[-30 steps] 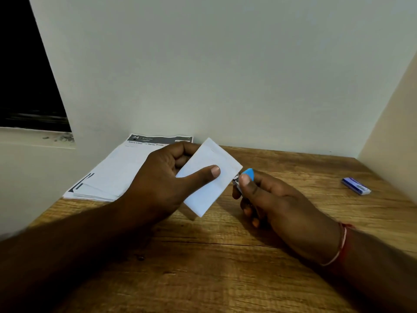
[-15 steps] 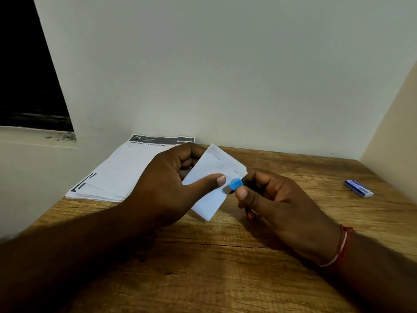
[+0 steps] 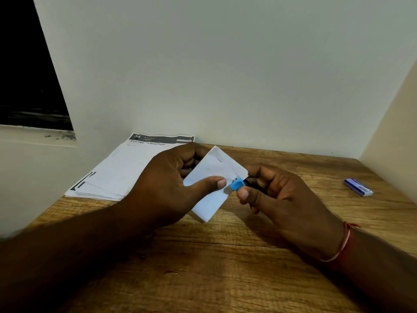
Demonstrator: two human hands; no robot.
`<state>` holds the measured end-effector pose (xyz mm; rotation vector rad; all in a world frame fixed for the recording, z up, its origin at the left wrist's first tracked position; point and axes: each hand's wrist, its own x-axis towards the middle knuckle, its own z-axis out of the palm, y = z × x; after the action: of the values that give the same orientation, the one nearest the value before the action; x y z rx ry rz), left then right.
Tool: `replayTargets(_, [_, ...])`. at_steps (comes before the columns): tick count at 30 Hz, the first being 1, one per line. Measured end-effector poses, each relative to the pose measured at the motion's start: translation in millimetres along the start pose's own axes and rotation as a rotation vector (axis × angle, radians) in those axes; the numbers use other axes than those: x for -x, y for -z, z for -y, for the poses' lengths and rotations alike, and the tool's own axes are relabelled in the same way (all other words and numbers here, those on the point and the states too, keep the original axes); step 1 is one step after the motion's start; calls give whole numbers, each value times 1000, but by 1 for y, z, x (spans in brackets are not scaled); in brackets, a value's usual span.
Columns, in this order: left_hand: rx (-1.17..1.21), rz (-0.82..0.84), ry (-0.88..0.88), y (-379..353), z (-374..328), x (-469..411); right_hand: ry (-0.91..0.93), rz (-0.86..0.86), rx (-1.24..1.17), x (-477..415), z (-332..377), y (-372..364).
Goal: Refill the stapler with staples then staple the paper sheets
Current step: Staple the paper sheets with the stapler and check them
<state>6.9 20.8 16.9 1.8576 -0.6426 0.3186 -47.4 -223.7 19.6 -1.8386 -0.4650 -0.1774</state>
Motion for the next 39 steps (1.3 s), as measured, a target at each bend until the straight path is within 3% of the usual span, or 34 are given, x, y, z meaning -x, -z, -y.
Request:
replayTargets(20, [12,25,-9,2,3,-1,-53,-60,-8,0,-1,3])
replayTargets(32, [71,42,-5,-2,6,0,33,-167,237,-3,0,4])
replayTargets(39, [57,5,30,0,7,-4,-46,-111,25,-1,3,4])
